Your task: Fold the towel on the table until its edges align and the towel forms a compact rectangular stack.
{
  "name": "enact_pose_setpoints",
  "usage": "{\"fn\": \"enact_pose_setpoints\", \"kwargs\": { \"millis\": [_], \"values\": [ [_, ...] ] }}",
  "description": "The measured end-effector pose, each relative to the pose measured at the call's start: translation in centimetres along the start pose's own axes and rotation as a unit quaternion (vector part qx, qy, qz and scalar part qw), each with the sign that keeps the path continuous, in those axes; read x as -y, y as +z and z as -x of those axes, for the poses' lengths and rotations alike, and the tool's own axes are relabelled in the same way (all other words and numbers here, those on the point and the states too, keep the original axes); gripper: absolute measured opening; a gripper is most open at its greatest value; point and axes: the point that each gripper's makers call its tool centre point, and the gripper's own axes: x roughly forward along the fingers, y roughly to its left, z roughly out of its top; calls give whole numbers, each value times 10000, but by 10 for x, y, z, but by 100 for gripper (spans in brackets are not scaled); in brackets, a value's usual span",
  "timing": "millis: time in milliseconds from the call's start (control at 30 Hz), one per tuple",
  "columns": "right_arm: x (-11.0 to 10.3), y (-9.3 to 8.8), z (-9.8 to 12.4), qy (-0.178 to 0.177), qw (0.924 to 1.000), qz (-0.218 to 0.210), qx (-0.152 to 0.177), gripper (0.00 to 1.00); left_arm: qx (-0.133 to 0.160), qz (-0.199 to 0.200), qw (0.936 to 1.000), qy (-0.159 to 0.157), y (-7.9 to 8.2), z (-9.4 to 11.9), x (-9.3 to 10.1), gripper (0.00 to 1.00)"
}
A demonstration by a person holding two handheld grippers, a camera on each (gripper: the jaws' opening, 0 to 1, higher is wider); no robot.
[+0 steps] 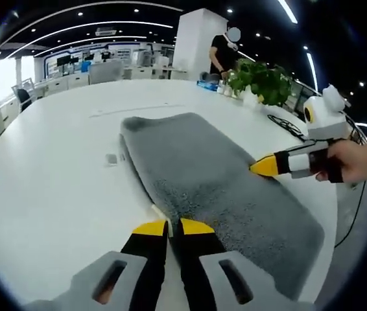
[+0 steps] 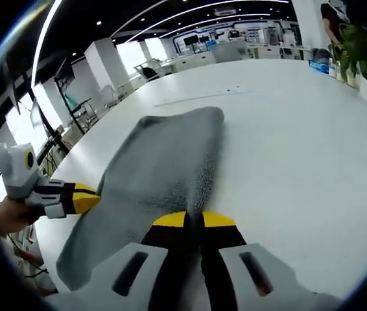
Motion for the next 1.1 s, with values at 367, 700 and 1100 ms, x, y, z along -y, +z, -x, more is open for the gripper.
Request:
{"fn": "enact_pose_setpoints", "kwargs": {
  "millis": [367, 700, 1100],
  "values": [
    [38, -9, 26, -275, 9996, -27, 12, 5, -83, -268, 9986, -459, 1, -12, 47, 7],
    [46, -13, 34, -402, 9988, 269, 38, 5, -119, -495, 9970, -578, 1, -15, 61, 7],
    [45, -6, 46, -358, 9965, 748, 45, 9, 90, -124, 9978, -641, 10, -5, 58, 22]
  ]
}}
